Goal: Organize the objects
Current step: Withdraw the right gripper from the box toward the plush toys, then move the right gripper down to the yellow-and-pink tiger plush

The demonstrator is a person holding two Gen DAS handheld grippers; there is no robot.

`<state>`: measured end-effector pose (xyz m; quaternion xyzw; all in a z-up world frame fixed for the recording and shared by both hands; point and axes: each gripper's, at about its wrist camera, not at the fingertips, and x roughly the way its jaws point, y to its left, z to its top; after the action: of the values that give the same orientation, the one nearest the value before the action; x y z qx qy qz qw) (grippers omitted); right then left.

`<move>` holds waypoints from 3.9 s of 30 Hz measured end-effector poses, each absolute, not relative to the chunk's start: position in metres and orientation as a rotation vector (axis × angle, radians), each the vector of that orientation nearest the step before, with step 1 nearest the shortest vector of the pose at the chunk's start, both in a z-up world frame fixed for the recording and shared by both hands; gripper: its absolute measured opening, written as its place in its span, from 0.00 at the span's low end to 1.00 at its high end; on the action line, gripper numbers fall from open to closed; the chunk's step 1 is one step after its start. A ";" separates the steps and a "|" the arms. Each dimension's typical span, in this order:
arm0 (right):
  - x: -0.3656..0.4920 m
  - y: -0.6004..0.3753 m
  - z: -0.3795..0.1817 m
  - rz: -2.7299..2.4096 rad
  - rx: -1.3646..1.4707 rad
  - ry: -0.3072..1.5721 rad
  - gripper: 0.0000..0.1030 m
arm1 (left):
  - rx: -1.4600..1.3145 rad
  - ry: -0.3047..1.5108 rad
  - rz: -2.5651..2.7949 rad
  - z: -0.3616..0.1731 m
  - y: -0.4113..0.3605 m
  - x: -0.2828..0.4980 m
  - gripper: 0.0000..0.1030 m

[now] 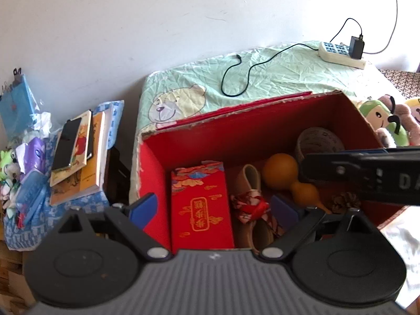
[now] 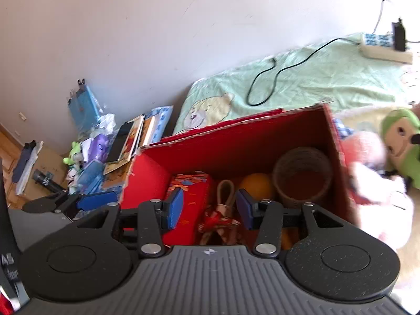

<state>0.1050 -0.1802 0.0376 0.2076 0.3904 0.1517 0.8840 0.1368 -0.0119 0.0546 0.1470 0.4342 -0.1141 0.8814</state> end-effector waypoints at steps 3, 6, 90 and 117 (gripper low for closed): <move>0.095 -0.186 0.038 0.300 0.431 0.800 0.48 | 0.297 0.904 -0.255 0.054 -0.014 0.132 0.92; 0.087 -0.194 0.036 0.298 0.456 0.787 0.48 | 0.303 0.898 -0.255 0.054 -0.017 0.126 0.92; -0.014 -0.449 -0.055 0.147 0.672 0.887 0.48 | 0.261 1.091 -0.519 -0.013 -0.266 0.014 0.98; 0.015 -0.575 -0.067 -0.053 1.015 0.678 0.50 | 0.107 1.049 -0.848 -0.006 -0.370 0.084 0.99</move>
<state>0.0148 -0.5745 -0.0669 0.4767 0.3185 -0.0248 0.8190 0.0838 -0.3704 -0.0060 0.0497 0.4855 -0.3923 0.7797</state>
